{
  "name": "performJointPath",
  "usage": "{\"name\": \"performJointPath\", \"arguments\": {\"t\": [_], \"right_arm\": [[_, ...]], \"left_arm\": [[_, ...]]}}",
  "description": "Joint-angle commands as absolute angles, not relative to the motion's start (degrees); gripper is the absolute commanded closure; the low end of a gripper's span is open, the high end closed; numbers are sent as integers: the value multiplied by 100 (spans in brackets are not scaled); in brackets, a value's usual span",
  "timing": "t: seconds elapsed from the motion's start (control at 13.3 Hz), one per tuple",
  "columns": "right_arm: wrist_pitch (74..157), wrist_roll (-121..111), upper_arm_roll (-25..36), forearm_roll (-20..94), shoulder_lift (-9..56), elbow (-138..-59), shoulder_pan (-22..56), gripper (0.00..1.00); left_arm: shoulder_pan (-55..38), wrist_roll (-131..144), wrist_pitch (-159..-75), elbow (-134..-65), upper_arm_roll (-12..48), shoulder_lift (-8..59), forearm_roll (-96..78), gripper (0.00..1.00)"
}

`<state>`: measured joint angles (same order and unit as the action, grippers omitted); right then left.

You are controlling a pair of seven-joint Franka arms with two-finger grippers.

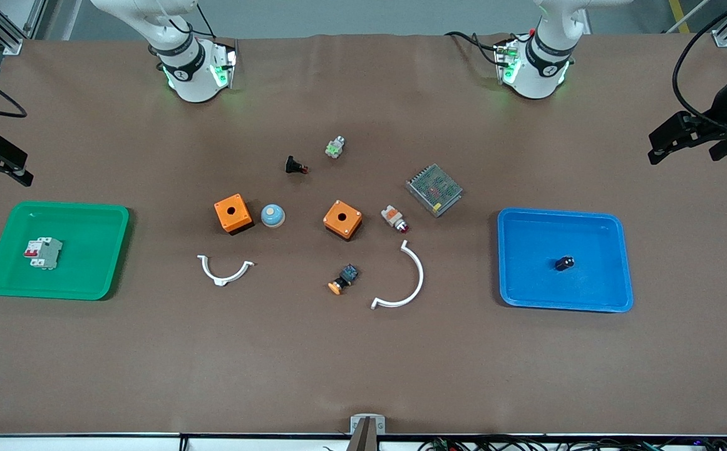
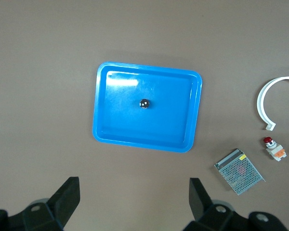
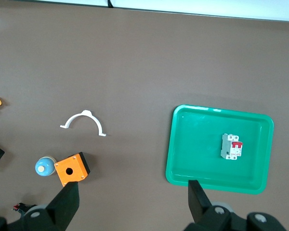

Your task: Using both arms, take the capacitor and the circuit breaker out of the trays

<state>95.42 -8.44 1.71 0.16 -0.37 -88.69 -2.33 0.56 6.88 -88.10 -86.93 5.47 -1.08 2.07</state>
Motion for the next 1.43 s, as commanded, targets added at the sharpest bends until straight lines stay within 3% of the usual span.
{"name": "performJointPath", "arguments": {"t": [0.0, 0.83, 1.36], "right_arm": [[9483, -765, 123, 9, 9, -8736, -272, 0], [9492, -765, 123, 9, 9, -8736, -264, 0], [9510, -756, 123, 0, 9, -8736, -272, 0]], "left_arm": [[79, 624, -8736, -8604, 554, -106, 228, 0], [105, 633, -8771, -8341, 545, 500, 220, 0], [105, 694, -9482, -8682, 545, 1212, 387, 0]]}}
